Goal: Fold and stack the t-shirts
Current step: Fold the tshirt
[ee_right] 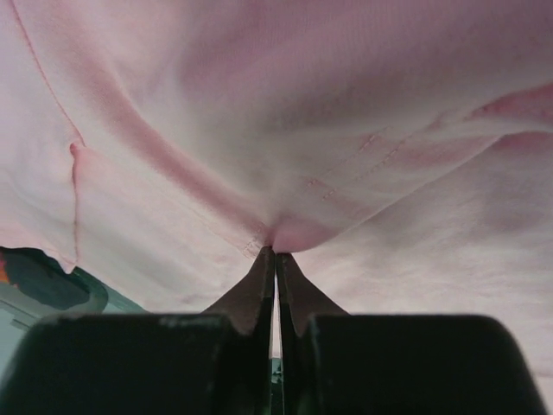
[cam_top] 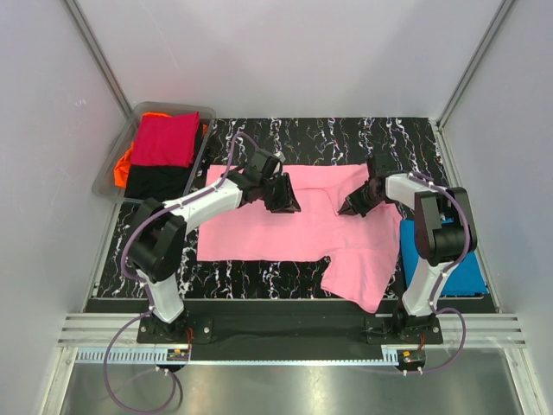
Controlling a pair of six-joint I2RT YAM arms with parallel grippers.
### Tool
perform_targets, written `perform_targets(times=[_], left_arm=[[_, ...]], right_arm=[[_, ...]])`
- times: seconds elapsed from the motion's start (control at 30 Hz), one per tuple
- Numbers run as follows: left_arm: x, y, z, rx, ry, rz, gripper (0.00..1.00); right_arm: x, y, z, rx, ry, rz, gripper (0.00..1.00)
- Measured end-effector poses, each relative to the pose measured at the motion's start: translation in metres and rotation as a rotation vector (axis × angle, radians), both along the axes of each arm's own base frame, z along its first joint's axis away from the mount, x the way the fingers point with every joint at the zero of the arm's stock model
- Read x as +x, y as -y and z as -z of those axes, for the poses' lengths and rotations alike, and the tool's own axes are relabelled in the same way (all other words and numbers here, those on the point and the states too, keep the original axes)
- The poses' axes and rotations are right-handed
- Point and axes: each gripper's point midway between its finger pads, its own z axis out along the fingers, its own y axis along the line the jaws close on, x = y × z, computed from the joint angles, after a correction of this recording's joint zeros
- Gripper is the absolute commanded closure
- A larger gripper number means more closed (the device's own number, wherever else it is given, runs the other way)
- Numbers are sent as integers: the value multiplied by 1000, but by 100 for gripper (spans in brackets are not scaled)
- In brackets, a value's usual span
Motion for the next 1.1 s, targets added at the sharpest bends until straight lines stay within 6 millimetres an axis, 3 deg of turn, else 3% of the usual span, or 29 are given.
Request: perform_targets(times=[0.07, 0.27, 0.3, 0.33, 0.43, 0.5, 0.6, 0.77, 0.83, 1.1], left_arm=[[-1, 0, 1, 1, -4, 0, 67], [0, 4, -1, -23, -3, 9, 63], [1, 6, -2, -35, -2, 11, 63], [2, 9, -2, -46, -2, 11, 63], [7, 20, 1, -80, -10, 16, 60], [12, 32, 7, -97, -20, 22, 59], [14, 51, 17, -117, -41, 30, 59], [13, 80, 36, -151, -96, 23, 60], [13, 87, 44, -163, -118, 10, 59], [27, 102, 70, -187, -162, -43, 58]], right_arm=[[-1, -5, -3, 18, -1, 20, 90], [-12, -22, -13, 73, -1, 13, 55], [-14, -22, -15, 70, 8, -4, 51], [-15, -21, -19, 63, 26, -25, 40], [-20, -9, -39, -1, 109, -106, 28], [-20, 5, -57, -52, 186, -154, 26], [-16, 45, -82, -140, 286, -159, 29], [-14, 119, -81, -252, 283, -69, 37], [-17, 128, -74, -269, 258, -77, 37], [-21, 130, -46, -268, 183, -152, 37]])
